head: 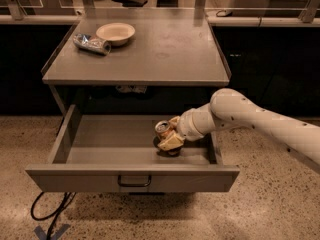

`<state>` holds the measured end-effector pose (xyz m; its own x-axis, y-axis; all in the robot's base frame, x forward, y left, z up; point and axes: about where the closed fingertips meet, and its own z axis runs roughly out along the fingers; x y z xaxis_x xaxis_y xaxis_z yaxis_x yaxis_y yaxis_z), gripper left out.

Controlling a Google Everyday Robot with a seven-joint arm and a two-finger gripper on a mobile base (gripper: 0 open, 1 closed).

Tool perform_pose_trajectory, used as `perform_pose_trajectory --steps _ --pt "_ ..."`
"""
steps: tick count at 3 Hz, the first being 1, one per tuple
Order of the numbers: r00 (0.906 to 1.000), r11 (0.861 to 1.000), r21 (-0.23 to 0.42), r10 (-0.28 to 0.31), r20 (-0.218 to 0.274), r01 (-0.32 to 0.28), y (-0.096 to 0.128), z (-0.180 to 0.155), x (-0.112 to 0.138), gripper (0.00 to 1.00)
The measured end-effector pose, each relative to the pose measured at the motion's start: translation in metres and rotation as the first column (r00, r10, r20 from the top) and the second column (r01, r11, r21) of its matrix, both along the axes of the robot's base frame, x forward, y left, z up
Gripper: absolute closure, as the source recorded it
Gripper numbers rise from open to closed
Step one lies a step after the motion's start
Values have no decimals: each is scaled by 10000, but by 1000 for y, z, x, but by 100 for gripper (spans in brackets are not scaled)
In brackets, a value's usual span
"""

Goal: Place orange can into top drawer

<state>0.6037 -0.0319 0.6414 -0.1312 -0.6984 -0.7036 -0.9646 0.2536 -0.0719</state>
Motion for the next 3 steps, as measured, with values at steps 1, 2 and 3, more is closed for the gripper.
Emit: perform_pose_trajectory --steps 1,2,3 --pt "10000 10000 0 1 0 -1 0 0 0 11" --pt "10000 10000 0 2 -1 -2 0 0 0 0" --pt "10000 10000 0 2 -1 -2 0 0 0 0"
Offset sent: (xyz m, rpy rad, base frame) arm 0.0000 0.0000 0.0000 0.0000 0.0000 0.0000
